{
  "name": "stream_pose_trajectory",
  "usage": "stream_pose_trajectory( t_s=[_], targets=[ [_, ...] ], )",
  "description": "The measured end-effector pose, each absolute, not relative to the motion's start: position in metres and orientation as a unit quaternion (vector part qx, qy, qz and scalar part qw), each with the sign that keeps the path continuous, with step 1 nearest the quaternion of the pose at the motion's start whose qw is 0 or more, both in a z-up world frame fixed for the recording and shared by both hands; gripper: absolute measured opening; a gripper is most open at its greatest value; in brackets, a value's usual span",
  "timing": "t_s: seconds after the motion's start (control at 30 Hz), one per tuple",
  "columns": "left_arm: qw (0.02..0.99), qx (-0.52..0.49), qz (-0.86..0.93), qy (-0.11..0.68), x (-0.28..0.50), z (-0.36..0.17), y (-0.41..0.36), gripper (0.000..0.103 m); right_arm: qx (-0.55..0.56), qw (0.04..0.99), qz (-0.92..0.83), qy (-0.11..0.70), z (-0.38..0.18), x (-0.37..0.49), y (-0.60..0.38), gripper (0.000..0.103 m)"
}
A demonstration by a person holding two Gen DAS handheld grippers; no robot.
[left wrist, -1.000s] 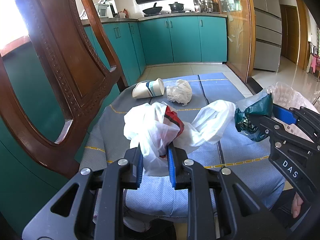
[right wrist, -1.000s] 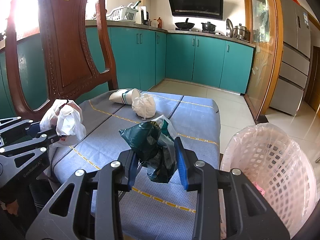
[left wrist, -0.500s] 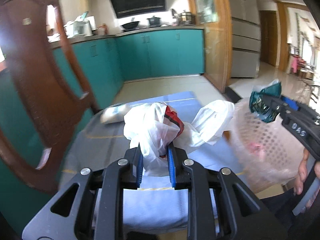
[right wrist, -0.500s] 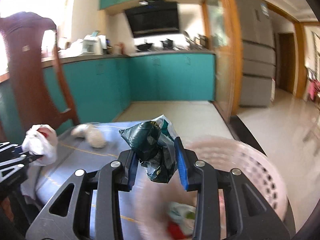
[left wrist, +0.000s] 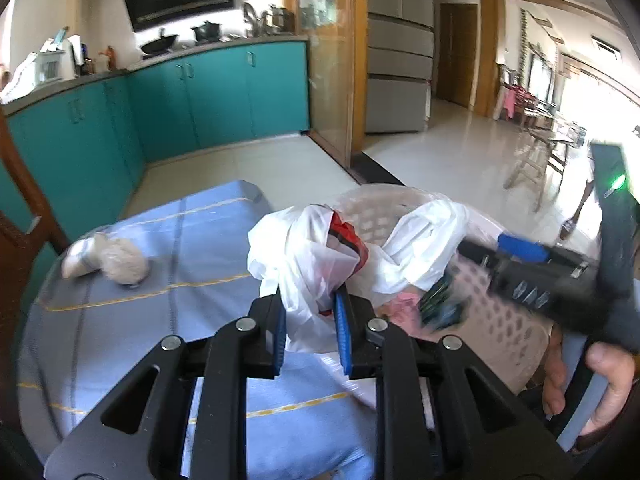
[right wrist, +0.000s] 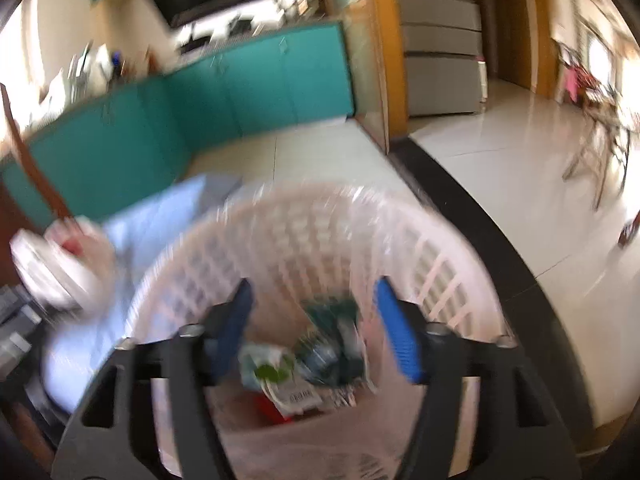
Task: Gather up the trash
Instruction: 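Swing both grippers over the wastebasket and release the white and green bags, then grasp the white paper cup with the left gripper while the right gripper grasps the crumpled tissue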
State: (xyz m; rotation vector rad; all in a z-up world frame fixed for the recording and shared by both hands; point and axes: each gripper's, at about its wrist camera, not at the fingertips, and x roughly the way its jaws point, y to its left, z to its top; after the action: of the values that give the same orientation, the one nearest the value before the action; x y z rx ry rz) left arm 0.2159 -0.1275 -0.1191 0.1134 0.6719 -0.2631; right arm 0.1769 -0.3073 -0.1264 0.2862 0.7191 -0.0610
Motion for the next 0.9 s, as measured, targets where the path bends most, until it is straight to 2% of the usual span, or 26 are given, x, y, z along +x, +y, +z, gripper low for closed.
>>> stream_pose_trajectory(
  t_s=[0.07, 0.13, 0.17, 0.2, 0.37, 0.47, 0.63, 0.73, 0.9],
  targets=[
    [0.924, 0.054, -0.156, 0.344, 0.223, -0.126, -0.136, 0.026, 0.194, 0.926, -0.033, 0.321, -0.121, 0.171, -0.324, 0.07],
    [0.915, 0.051, -0.18, 0.358, 0.231, -0.129, -0.144, 0.048, 0.234, 0.924, -0.044, 0.3, -0.118, 0.167, -0.338, 0.071],
    [0.91, 0.045, -0.194, 0.363, 0.233, -0.132, -0.145, 0.064, 0.249, 0.922, -0.046, 0.293, -0.118, 0.166, -0.343, 0.072],
    [0.91, 0.04, -0.199, 0.361, 0.232, -0.133, -0.144, 0.074, 0.262, 0.919, -0.045, 0.29, -0.118, 0.165, -0.346, 0.072],
    [0.934, 0.049, -0.114, 0.334, 0.236, -0.127, -0.104, 0.076, 0.296, 0.91, -0.014, 0.291, -0.115, 0.177, -0.337, 0.072],
    [0.946, 0.029, -0.017, 0.322, 0.253, -0.116, -0.035, 0.076, 0.259, 0.918, 0.016, 0.301, -0.107, 0.188, -0.306, 0.072],
    [0.941, 0.018, 0.105, 0.321, 0.268, -0.092, 0.068, 0.076, 0.177, 0.916, 0.13, 0.337, -0.099, 0.233, -0.195, 0.072],
    [0.937, 0.036, 0.148, 0.314, 0.282, -0.073, 0.103, 0.076, 0.152, 0.894, 0.221, 0.359, -0.102, 0.271, -0.123, 0.072],
    [0.932, 0.01, 0.156, 0.326, 0.304, -0.057, 0.142, 0.076, 0.13, 0.862, 0.24, 0.428, -0.15, 0.356, -0.033, 0.072]
  ],
)
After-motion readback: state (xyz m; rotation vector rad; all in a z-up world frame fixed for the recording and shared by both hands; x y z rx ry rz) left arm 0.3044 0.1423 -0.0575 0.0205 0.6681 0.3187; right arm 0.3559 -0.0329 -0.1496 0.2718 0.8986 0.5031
